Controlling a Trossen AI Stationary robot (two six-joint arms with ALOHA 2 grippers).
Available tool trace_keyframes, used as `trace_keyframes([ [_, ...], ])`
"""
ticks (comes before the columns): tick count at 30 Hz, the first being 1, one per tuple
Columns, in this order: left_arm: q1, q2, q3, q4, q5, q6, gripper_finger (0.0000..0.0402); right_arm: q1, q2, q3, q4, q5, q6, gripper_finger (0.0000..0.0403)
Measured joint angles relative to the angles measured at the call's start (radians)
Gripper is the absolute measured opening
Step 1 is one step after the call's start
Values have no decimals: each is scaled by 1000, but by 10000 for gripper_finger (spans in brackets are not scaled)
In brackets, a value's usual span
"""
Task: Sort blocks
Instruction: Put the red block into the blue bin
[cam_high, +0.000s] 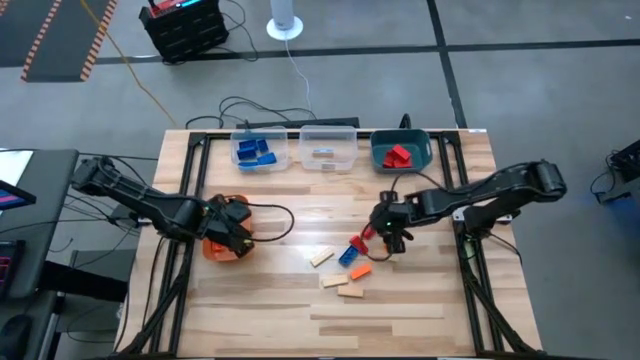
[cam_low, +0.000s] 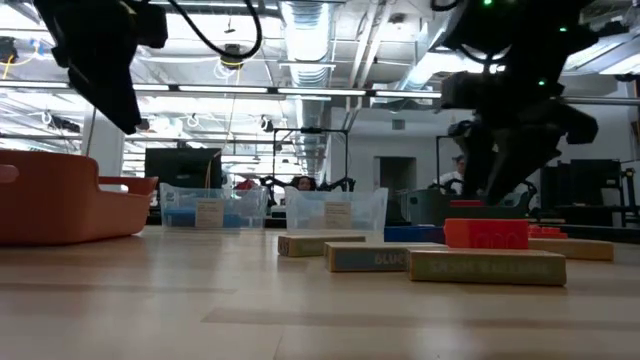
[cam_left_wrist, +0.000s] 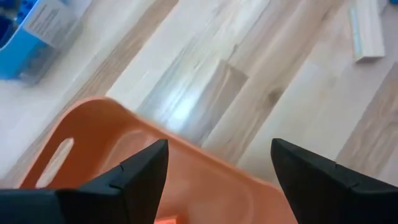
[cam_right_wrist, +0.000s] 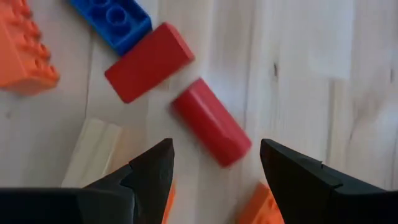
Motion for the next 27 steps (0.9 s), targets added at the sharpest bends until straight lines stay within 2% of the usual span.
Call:
trace_keyframes([
  [6,0,7,0,11,-2,15,276,22,146,100,-38,-3,-148,274],
  [11,0,8,0,10,-3,16,276,-11,266,160,-106,-26,-181,272],
  [15,0,8,0,7,-5,28,276,-42,330,175,-115,-26,-182,245],
  [21,0,8,0,6,-11,53,276,-53,347,192,-137,-28,-176,153],
  [24,0,8,0,6,-27,56,276,-65,334,195,-148,-21,-172,151],
  [27,0,8,0,6,-47,56,276,-94,294,216,-202,87,-147,151],
])
